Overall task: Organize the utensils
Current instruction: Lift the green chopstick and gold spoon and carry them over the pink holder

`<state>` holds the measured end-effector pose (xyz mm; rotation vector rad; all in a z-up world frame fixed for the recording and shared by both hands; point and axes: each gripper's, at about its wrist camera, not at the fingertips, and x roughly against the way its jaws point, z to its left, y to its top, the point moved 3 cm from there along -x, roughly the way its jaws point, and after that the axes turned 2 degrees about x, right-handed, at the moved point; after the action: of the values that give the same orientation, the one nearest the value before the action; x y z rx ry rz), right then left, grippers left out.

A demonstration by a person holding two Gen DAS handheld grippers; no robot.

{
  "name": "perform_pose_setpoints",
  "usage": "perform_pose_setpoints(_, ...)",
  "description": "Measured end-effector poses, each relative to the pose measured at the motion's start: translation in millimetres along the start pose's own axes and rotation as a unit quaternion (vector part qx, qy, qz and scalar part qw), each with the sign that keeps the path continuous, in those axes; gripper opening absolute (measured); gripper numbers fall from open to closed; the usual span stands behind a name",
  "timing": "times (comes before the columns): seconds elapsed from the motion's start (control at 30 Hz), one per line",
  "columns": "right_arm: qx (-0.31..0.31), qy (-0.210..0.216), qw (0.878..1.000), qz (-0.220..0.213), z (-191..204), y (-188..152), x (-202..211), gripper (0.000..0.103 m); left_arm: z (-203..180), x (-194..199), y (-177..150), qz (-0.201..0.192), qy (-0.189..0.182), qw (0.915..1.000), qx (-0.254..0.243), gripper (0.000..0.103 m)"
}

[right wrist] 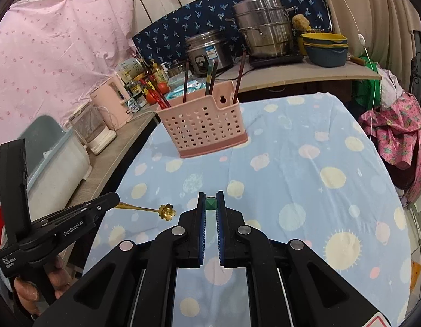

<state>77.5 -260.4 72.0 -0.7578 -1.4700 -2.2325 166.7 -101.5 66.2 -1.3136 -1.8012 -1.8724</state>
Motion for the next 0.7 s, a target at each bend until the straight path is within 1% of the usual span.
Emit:
perform_pose_setpoints(0.1, 0.001, 0.001, 1.000, -0.018, -0.3, 19.3, 2.3, 0.007, -1.0, 2.7, 16.8, -0.014, 0.001, 0.9999, -0.008, 0.001)
perform_pose_setpoints(0.33, 0.001, 0.004, 0.998, -0.062, -1.2, 69.7, 4.8, 0.007, -1.5, 0.7, 67.1, -0.036, -0.004, 0.9992, -0.015, 0.001)
perform_pose_setpoints(0.7, 0.012, -0.013, 0.989, -0.145, 1.7, 164.9, 1.3, 0.007, -3.0, -10.0, 151.8, -0.081, 0.016, 0.9961, -0.032, 0.001)
